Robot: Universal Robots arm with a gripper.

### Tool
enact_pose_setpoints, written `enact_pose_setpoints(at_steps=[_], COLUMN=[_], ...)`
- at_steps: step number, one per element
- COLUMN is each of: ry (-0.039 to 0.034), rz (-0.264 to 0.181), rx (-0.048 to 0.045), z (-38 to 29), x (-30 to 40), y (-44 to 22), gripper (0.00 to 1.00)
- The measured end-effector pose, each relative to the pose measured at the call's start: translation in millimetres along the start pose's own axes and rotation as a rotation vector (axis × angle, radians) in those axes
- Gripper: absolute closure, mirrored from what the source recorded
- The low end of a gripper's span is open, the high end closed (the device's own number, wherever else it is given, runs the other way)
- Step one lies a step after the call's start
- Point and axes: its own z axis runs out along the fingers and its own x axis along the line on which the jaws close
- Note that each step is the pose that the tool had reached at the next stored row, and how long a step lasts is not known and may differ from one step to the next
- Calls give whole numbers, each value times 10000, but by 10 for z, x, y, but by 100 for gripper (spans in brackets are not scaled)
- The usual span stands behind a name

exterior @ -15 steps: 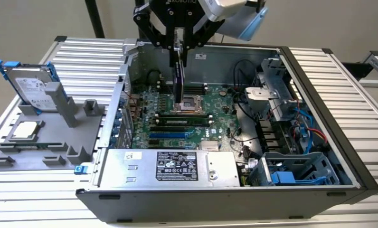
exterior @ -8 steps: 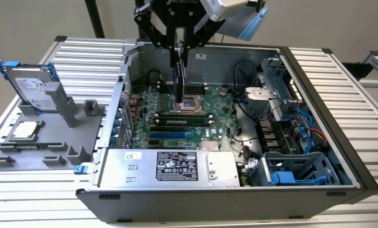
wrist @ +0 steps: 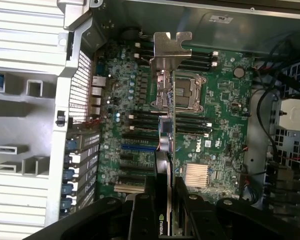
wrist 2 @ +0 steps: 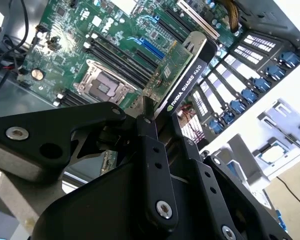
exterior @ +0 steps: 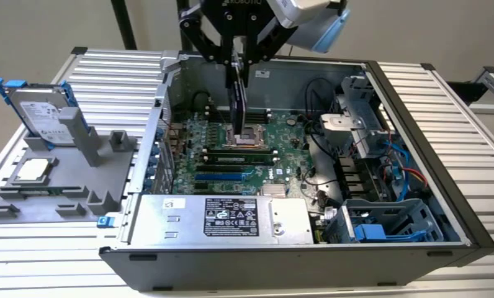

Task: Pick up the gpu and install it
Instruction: 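Pick up the gpu and move the gpu toward the slot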

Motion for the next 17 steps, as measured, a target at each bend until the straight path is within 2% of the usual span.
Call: enact_pose_setpoints(at_steps=[17], ry=[19], rz=[-433], rx=[-7], z=[1], x=[-71], y=[-6], gripper=[100])
